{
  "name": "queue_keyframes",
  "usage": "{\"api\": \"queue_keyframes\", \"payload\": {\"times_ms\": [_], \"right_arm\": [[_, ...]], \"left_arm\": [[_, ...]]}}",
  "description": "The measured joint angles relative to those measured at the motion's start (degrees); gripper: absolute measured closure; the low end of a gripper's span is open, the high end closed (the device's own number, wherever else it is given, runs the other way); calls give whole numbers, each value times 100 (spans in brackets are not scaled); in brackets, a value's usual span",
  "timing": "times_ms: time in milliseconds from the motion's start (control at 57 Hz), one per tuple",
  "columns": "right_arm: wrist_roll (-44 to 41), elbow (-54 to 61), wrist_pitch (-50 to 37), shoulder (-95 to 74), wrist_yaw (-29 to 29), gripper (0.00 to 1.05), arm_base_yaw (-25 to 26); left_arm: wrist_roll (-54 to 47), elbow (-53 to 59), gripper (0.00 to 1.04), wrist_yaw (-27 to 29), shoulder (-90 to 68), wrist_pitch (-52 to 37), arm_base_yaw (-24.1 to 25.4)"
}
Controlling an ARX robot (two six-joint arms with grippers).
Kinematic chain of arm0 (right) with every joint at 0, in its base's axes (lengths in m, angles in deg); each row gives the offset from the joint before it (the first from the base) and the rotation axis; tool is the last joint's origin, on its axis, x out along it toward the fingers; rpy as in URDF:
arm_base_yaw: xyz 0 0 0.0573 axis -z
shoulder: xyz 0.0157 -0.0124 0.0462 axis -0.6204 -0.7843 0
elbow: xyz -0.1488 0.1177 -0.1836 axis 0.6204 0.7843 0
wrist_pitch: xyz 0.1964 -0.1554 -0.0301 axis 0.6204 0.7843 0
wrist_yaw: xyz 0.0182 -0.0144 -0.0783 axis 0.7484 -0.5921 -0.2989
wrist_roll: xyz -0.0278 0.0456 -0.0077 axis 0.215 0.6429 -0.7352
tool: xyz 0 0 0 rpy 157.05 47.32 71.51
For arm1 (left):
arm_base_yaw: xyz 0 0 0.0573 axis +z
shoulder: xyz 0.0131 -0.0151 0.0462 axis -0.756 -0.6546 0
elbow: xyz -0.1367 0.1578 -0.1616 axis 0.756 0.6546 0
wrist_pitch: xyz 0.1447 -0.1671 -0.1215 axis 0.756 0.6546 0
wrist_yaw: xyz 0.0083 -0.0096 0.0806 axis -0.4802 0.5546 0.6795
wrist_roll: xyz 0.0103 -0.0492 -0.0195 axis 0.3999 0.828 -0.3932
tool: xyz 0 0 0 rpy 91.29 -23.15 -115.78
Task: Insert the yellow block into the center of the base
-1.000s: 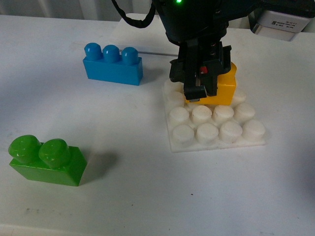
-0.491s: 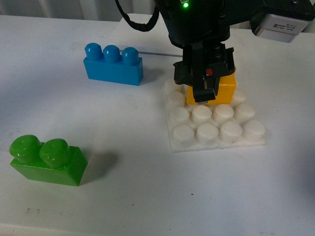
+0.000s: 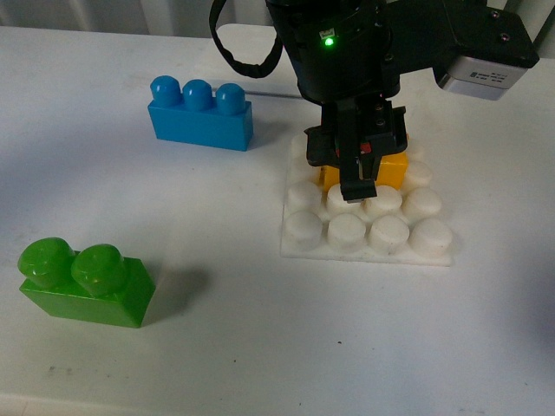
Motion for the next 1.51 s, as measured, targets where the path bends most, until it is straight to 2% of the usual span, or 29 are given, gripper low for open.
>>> {"api": "queue_keyframes", "payload": {"times_ms": [105, 333, 526, 561, 632, 842, 1088, 1211, 1421, 1509], "right_arm": [[0, 0, 0, 0, 0, 9, 0], [0, 0, 2, 0, 0, 9, 0], [-2, 0, 4, 0, 0, 9, 0], [-2, 0, 4, 0, 0, 9, 0], [0, 0, 4, 0, 0, 9, 0], [0, 0, 4, 0, 0, 9, 0], [-2, 0, 4, 0, 0, 9, 0], [0, 0, 4, 0, 0, 9, 0], [-2, 0, 4, 0, 0, 9, 0], [-2, 0, 4, 0, 2, 9, 0]], "left_arm": [[-24, 20, 72, 7, 52, -9, 2], [-350, 334, 38, 326, 308, -363, 37], [-476, 1012, 7, 540, 1029, -1117, 201], [-474, 1176, 4, 568, 1191, -1303, 249], [-442, 1541, 7, 656, 1528, -1696, 363], [31, 2889, 6, 837, 2605, -3110, 710], [1438, 5062, 6, 1064, 4863, -4745, 791], [2391, 5925, 6, 1187, 5897, -4972, 837], [4649, 7241, 6, 2319, 7508, -5215, 1071], [5136, 7396, 6, 2323, 7737, -5219, 1064]]}}
